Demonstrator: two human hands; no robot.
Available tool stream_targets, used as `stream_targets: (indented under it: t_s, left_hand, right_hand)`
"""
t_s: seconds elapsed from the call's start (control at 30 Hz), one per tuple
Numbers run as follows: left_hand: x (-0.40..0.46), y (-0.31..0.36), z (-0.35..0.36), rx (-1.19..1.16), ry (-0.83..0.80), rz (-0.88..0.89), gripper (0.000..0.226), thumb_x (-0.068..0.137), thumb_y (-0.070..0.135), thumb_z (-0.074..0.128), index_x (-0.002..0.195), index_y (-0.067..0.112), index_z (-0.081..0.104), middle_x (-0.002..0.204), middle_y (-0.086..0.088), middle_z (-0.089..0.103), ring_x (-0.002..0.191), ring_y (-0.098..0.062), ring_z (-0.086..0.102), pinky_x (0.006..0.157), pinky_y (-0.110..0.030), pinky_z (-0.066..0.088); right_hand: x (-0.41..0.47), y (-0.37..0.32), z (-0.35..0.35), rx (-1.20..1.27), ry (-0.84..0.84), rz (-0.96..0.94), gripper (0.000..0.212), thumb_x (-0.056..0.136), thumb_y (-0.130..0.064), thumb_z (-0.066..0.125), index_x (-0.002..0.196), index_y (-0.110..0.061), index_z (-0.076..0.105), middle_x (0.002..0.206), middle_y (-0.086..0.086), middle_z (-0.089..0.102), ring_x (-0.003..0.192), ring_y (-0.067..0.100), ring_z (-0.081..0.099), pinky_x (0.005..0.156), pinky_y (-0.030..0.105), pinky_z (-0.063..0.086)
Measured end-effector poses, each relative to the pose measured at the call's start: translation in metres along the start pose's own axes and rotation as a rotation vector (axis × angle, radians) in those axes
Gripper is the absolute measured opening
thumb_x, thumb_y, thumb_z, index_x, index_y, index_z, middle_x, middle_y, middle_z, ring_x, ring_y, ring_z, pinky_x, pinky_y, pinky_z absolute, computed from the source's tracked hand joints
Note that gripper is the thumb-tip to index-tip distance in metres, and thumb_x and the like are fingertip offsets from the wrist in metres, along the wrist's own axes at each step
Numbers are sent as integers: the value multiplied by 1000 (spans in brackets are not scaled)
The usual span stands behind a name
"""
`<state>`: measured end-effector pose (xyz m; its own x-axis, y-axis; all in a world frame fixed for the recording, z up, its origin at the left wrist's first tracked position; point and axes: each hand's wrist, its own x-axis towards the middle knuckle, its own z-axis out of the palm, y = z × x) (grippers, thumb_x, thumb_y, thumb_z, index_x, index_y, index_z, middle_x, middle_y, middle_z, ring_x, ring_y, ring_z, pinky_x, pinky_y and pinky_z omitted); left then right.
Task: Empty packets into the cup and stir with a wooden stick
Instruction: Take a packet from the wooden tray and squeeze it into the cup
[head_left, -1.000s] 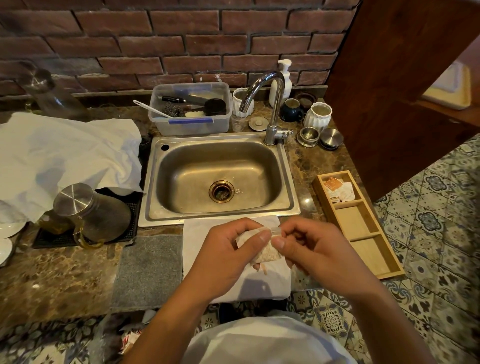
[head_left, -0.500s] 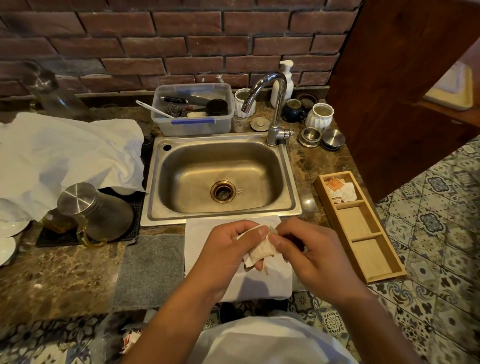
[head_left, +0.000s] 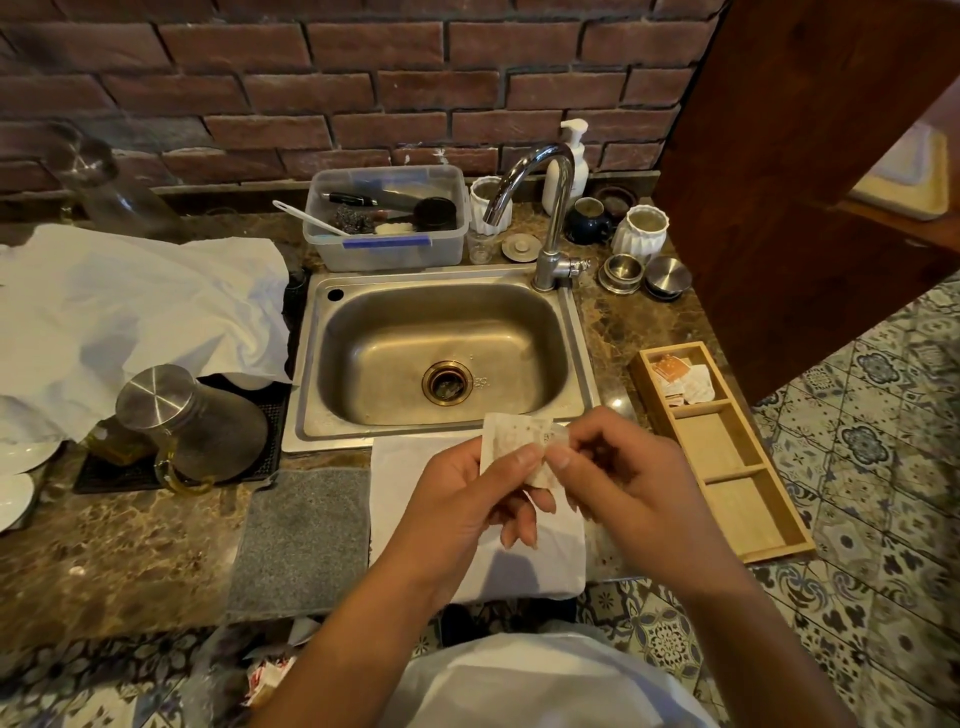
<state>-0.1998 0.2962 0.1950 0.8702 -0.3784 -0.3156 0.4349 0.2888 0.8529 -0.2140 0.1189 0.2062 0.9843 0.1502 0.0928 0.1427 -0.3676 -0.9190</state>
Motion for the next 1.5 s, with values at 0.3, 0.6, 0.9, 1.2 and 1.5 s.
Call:
stream_targets:
  t_s: [0.3,0.6,0.9,1.2,1.5]
  left_hand:
    - [-3,5,1,194,-1,89,9,86,28,72,79,25,77,67,-5,70,52,-17,58,50,-27,46]
    - [0,-3,5,182,51,15,24,94,23,66,71,18,71,52,-6,58,38,-13,46,40,-20,35]
    - [5,-4,3,155,183,-55,32,96,18,62,66,22,71,55,-8,63,37,-16,46,43,-25,29]
    - [5,1,1,108,157,-75,34,96,20,61,64,21,72,56,-7,61,38,-15,45,38,-21,30]
    - [0,12,-7,278,-23,16,28,95,34,58,82,13,73,61,-11,62,47,-21,49,47,-31,32]
  right_hand:
    - [2,-4,-16,40,-236,62,22,93,-41,59,90,-21,68,73,2,68,65,19,65,59,28,52]
    - [5,4,-19,26,-278,33,20,97,-34,58,88,-21,69,73,-2,65,65,17,63,60,27,49]
    - [4,10,-4,-446,-146,-232,15,101,-29,57,102,-21,69,85,-10,65,75,9,60,63,33,52]
    - [-1,9,8,-446,-10,-225,20,101,-39,55,102,-24,69,87,-11,67,76,6,61,63,30,54]
    - [4,-2,-1,26,-157,22,28,98,-43,55,84,-21,67,69,-2,64,63,17,62,58,29,49]
